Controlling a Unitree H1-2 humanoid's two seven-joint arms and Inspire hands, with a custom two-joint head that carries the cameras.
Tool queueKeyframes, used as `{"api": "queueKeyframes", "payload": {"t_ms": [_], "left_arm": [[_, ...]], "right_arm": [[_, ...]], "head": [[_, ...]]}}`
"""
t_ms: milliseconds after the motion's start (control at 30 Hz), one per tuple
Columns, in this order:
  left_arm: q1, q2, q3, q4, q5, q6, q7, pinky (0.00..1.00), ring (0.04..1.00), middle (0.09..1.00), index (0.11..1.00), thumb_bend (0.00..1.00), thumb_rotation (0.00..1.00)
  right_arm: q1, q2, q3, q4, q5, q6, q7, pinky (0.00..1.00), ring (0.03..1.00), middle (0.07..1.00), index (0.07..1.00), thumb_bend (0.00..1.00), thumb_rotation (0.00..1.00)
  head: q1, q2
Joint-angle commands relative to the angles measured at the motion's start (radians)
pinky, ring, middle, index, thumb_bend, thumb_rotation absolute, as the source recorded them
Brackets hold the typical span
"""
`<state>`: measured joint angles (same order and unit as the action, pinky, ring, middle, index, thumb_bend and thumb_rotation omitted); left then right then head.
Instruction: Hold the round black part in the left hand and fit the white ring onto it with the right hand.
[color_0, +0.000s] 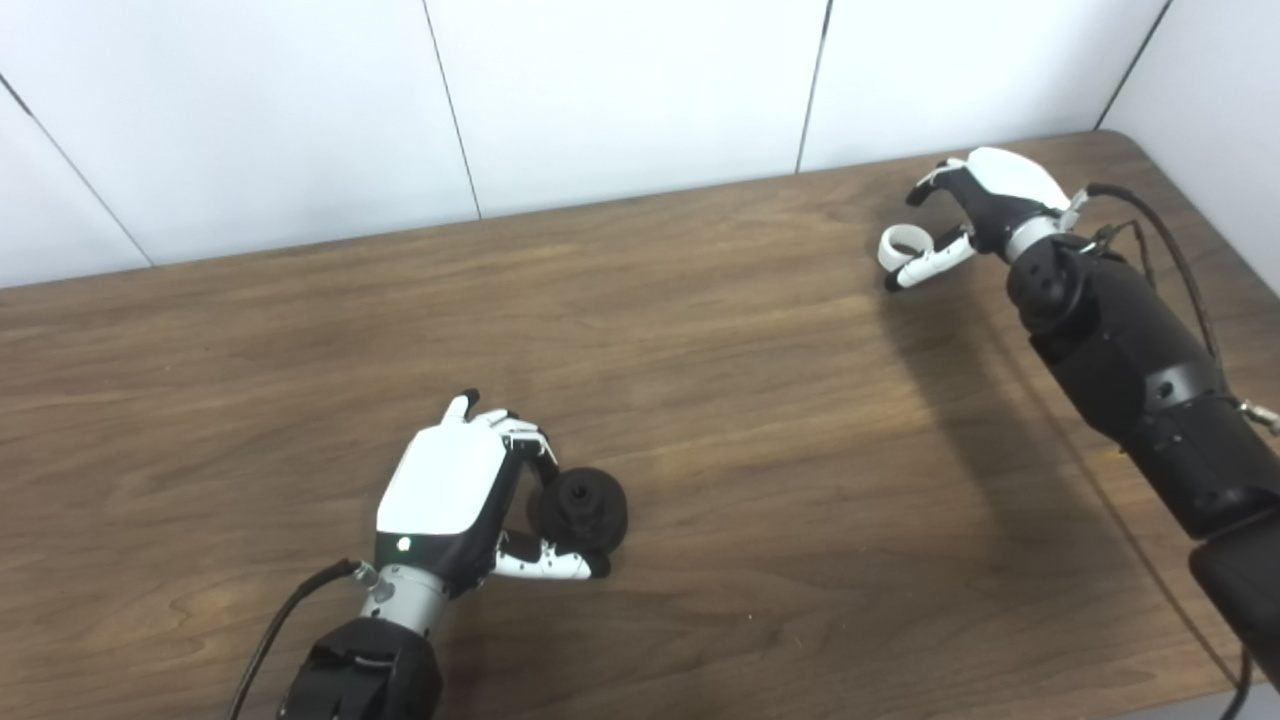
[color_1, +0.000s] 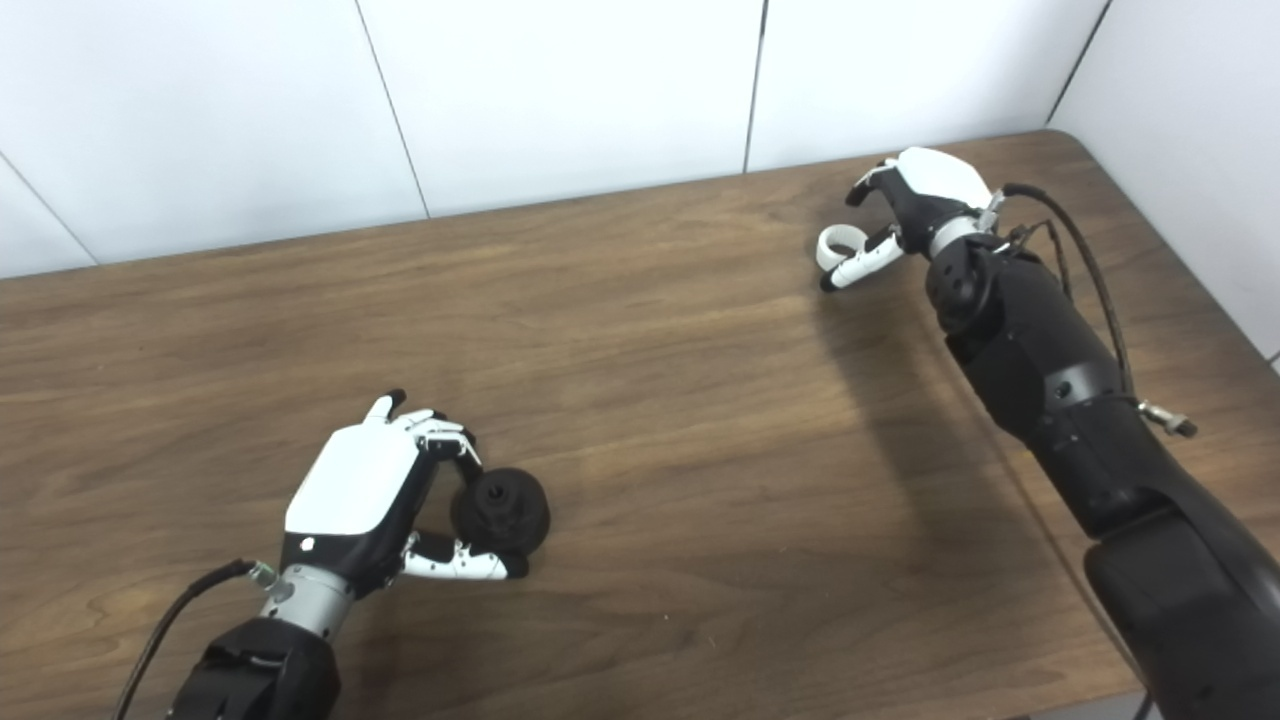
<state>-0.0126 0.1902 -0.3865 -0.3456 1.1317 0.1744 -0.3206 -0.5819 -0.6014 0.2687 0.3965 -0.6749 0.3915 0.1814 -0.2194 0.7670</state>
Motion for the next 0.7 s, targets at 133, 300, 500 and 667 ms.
{"api": "queueKeyframes", "payload": {"t_ms": [133, 300, 500, 667], "left_arm": [[0.018, 0.026, 0.009, 0.011, 0.015, 0.010, -0.033, 1.00, 0.862, 0.761, 0.483, 0.53, 0.06], [0.018, 0.025, 0.005, 0.015, 0.023, 0.009, -0.031, 1.00, 0.858, 0.761, 0.484, 0.53, 0.06], [0.019, 0.020, 0.001, 0.013, 0.032, 0.014, -0.035, 1.00, 0.856, 0.761, 0.484, 0.52, 0.06], [0.017, 0.019, 0.001, 0.012, 0.031, 0.014, -0.036, 1.00, 0.857, 0.762, 0.484, 0.53, 0.06]], "right_arm": [[-0.056, -0.021, -0.004, -0.012, -0.015, -0.006, -0.002, 1.00, 0.995, 0.946, 0.718, 0.82, 0.29], [-0.058, -0.020, -0.001, 0.001, -0.016, -0.022, -0.014, 1.00, 0.992, 0.936, 0.696, 0.81, 0.29], [-0.057, -0.016, -0.010, 0.021, -0.006, -0.048, -0.038, 1.00, 0.984, 0.924, 0.673, 0.79, 0.27], [-0.053, -0.016, -0.012, 0.017, -0.004, -0.052, -0.039, 1.00, 0.984, 0.922, 0.664, 0.78, 0.28]], "head": [[-0.001, 0.002], [0.005, 0.000], [0.005, 0.000], [0.005, 0.000]]}}
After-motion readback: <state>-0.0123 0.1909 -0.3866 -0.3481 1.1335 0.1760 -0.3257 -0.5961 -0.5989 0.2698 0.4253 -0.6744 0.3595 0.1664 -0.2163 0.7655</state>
